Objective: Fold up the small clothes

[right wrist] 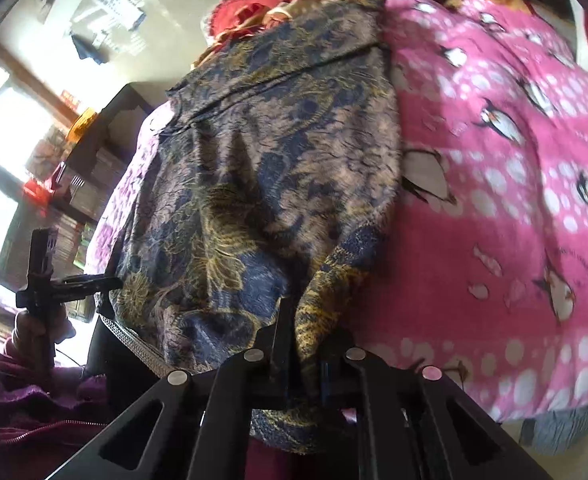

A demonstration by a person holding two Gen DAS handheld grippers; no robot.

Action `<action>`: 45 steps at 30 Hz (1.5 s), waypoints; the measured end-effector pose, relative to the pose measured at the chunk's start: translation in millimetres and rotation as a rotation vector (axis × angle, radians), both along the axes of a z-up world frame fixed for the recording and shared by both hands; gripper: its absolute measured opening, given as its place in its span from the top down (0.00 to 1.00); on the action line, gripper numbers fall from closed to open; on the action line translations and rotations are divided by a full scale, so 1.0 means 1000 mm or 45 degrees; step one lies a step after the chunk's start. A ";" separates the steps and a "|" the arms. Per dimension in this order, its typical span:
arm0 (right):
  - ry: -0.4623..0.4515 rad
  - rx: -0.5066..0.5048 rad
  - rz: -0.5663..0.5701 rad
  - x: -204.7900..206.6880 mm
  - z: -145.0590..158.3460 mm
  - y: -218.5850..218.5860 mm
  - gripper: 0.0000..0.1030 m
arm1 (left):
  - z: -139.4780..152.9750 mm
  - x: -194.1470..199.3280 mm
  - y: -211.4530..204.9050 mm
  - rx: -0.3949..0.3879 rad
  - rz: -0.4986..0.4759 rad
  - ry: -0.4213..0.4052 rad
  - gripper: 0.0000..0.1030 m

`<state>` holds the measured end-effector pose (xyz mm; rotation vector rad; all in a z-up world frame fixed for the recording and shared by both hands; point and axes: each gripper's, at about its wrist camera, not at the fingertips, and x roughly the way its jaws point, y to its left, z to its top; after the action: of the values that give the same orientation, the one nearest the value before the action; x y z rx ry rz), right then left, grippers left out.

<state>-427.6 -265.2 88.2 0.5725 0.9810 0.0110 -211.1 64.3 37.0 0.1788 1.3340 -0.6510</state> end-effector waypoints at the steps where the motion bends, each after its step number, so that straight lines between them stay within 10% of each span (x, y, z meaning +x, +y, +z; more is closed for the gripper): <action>1: -0.013 0.014 0.000 0.001 0.001 0.000 0.93 | 0.001 0.002 0.001 -0.006 0.008 -0.001 0.83; 17: -0.273 -0.077 -0.088 0.075 0.067 -0.053 0.94 | 0.078 0.079 -0.011 -0.133 0.091 -0.349 0.97; 23: -0.271 -0.099 -0.004 0.088 0.072 -0.044 0.94 | 0.070 0.081 -0.003 -0.145 0.080 -0.123 0.94; 28: -0.235 -0.020 -0.054 0.074 0.052 -0.049 0.94 | 0.035 0.050 0.012 -0.038 0.083 0.028 0.54; 38: -0.213 0.045 -0.101 0.061 0.038 -0.056 0.94 | 0.001 0.001 -0.016 0.005 -0.088 0.151 0.44; 45: -0.230 0.020 -0.088 0.060 0.043 -0.053 0.94 | -0.006 0.019 -0.010 -0.123 0.014 0.236 0.94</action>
<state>-367.5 -318.0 130.7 0.6089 0.7857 0.0089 -192.2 54.7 30.6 0.0334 1.4762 -0.7347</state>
